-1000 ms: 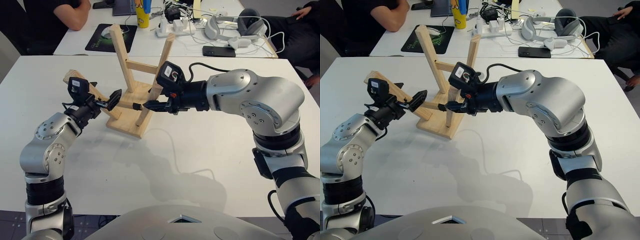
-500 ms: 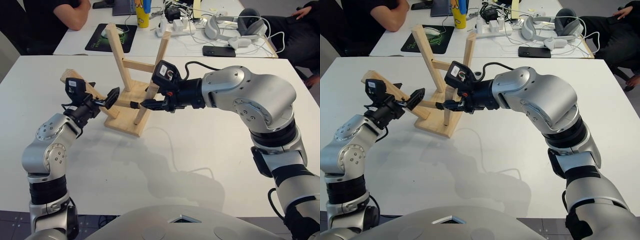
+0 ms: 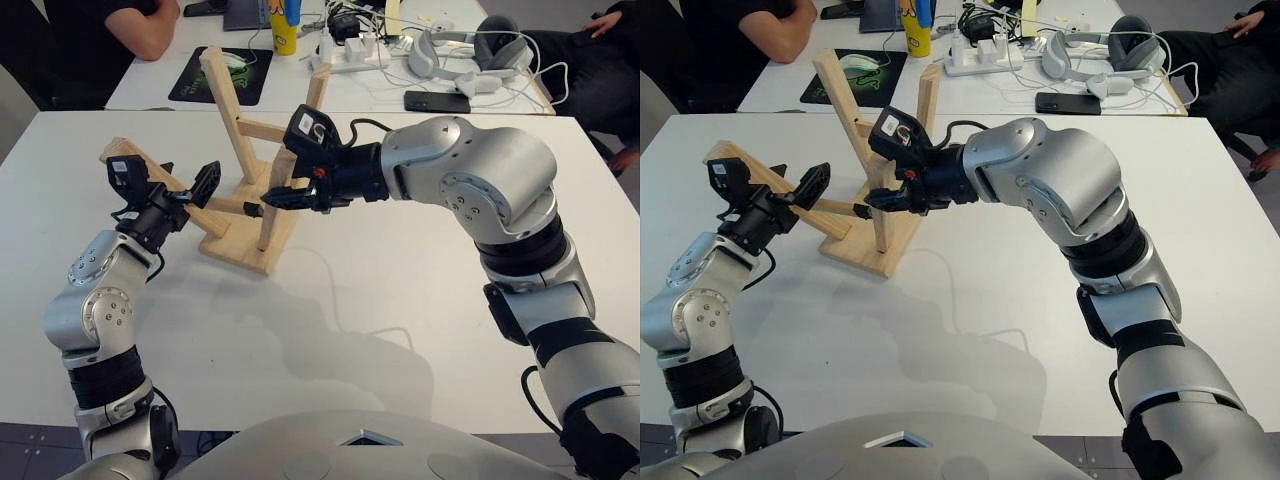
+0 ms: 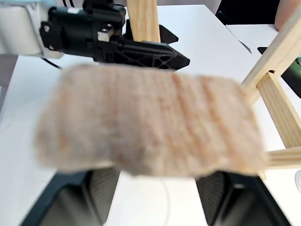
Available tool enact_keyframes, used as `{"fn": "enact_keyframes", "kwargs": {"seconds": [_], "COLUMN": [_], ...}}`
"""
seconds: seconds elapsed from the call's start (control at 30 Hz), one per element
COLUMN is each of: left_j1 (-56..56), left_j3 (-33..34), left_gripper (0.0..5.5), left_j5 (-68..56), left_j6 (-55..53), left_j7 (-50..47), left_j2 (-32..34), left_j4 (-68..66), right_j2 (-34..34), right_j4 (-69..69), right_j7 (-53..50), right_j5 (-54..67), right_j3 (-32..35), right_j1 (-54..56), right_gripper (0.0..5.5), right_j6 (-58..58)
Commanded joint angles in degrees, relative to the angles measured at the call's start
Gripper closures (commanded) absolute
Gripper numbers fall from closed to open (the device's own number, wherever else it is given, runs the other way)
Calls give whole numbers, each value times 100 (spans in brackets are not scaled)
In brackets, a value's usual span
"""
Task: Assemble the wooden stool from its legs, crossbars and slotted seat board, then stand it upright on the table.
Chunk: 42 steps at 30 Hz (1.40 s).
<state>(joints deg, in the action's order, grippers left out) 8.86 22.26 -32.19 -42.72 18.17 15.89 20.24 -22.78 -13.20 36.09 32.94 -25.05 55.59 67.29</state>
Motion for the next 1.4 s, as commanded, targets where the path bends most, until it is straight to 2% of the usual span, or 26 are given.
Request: {"fn": "enact_keyframes", "kwargs": {"seconds": [0.03, 0.27, 0.33, 0.5, 0.67, 0.93, 1.2, 1.4], "left_j1": [239, 127, 91, 71, 28, 19, 23, -22], "left_j3": [-49, -120, -131, -110, -160, -254, -287, -300], "left_gripper": [50, 50, 50, 50, 50, 50, 50, 50], "left_j5": [-1220, -1208, -1187, -1154, -1129, -1188, -1211, -1208], "left_j6": [-240, -370, -358, -314, -233, -187, -188, -187], "left_j7": [319, 202, 208, 242, 249, 229, 230, 235], "left_j2": [-723, -871, -893, -900, -898, -851, -853, -853], "left_j4": [-289, -261, -323, -452, -518, -580, -613, -624], "right_j2": [-210, -408, -252, -22, -92, -106, 145, 354], "right_j4": [507, -29, 71, 680, 937, 1122, 1846, 2358], "right_j7": [84, -323, -343, -210, -36, 76, 407, 664], "right_j5": [-767, -979, -746, -589, -822, -921, -928, -1250], "right_j3": [-1621, -1845, -1610, -1320, -1644, -1755, -1636, -1991], "right_j1": [-542, -1219, -1343, -1172, -1058, -1123, -736, -617], "right_gripper": [343, 343, 343, 343, 343, 343, 343, 343], "right_j6": [47, -79, 107, 127, -90, -238, -472, -843]}}
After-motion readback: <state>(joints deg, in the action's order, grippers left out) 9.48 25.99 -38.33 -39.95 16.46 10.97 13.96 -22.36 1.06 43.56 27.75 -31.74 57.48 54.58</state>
